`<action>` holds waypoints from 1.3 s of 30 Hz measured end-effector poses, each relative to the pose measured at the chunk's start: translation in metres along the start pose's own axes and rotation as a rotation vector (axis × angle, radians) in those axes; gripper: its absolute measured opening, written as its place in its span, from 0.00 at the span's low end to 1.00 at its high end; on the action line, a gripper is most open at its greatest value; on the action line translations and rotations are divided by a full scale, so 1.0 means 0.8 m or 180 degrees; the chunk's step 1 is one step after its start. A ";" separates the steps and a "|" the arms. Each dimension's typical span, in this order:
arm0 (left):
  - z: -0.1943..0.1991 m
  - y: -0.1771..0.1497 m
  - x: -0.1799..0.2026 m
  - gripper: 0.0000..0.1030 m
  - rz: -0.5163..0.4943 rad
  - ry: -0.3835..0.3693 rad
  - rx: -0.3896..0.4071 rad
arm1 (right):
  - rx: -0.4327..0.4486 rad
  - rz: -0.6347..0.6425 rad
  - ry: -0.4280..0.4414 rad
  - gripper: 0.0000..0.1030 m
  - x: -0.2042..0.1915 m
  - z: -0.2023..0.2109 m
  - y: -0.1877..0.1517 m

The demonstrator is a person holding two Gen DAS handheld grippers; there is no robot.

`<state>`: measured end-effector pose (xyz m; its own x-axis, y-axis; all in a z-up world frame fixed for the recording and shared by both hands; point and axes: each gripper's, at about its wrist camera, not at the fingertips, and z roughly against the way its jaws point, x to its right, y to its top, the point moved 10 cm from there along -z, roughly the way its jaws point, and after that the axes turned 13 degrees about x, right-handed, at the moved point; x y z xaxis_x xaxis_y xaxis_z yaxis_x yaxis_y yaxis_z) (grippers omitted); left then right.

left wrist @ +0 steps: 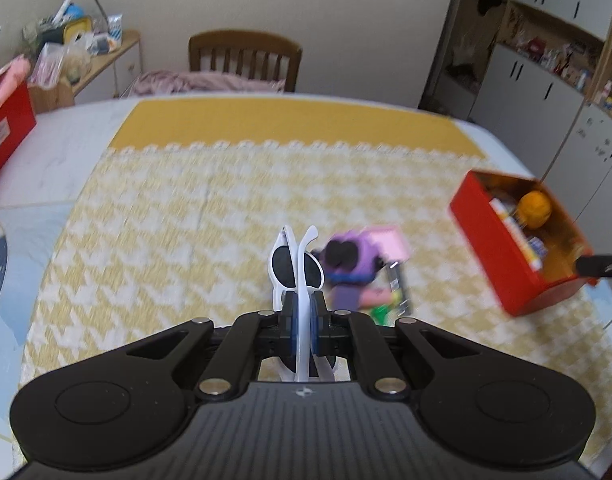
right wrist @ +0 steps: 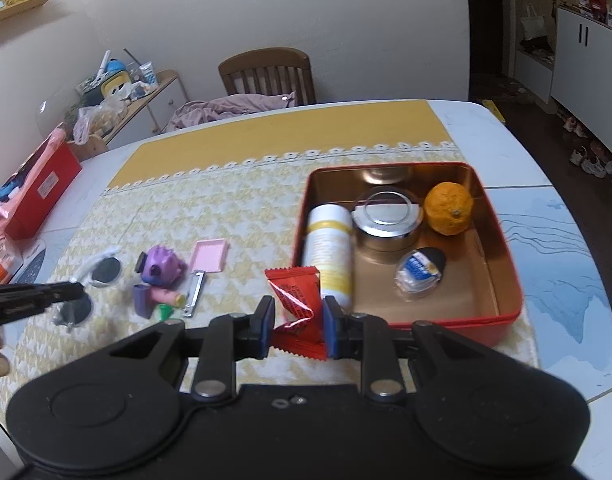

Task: Organize rigid objects
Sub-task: 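Carry the sunglasses with the left tool while the right tool carries the packet to the red box, then release the packet into the red box with the right tool while the left tool releases the sunglasses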

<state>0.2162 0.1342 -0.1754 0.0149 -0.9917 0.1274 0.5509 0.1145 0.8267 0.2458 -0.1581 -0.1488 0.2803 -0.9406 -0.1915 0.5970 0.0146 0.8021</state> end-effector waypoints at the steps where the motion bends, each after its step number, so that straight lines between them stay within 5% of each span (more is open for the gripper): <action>1: 0.003 0.006 0.006 0.06 0.0020 -0.0034 0.0026 | 0.0001 -0.0006 -0.0005 0.24 0.004 0.000 0.001; 10: 0.009 0.049 0.090 0.06 0.0050 -0.0448 0.0173 | 0.0035 0.0035 -0.0070 0.24 0.046 0.003 0.013; 21: -0.042 0.074 0.216 0.06 -0.0201 -0.0782 0.0227 | -0.0003 0.0150 -0.0133 0.24 0.099 -0.010 0.021; 39: -0.163 0.065 0.322 0.06 -0.0465 -0.0755 -0.0002 | -0.0323 0.0677 -0.0064 0.24 0.132 -0.061 0.011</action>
<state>0.3575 -0.1225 -0.1714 -0.2605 -0.9565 0.1315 0.5333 -0.0290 0.8454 0.3176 -0.2407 -0.1894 0.3936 -0.9192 -0.0122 0.5988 0.2463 0.7621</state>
